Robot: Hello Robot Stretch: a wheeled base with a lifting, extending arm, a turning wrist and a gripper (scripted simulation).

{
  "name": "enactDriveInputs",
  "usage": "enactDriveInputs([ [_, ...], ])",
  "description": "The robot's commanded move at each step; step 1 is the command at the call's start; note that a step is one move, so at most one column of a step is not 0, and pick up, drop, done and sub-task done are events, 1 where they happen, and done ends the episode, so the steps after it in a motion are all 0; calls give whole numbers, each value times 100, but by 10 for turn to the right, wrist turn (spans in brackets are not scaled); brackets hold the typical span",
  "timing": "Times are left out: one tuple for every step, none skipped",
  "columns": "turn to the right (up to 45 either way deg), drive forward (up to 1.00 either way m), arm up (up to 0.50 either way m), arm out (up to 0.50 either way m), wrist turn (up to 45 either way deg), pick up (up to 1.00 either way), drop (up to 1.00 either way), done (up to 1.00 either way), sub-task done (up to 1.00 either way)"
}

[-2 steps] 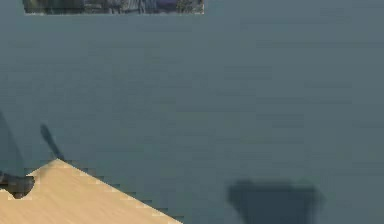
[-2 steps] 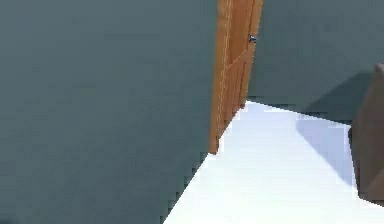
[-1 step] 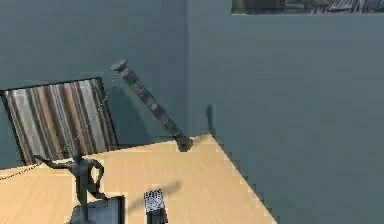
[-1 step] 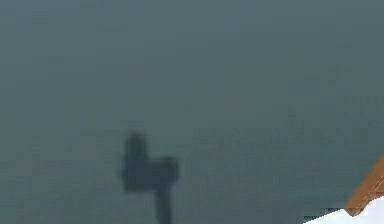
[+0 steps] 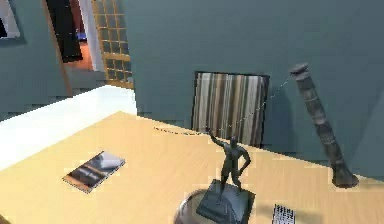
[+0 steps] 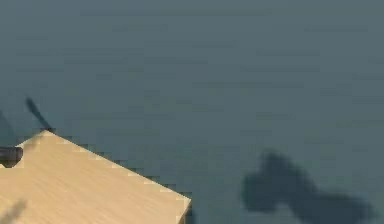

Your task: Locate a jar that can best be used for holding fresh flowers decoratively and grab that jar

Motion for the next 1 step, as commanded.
enactDriveInputs([
  [-450, 0, 0, 0, 0, 0, 0, 0, 0],
])
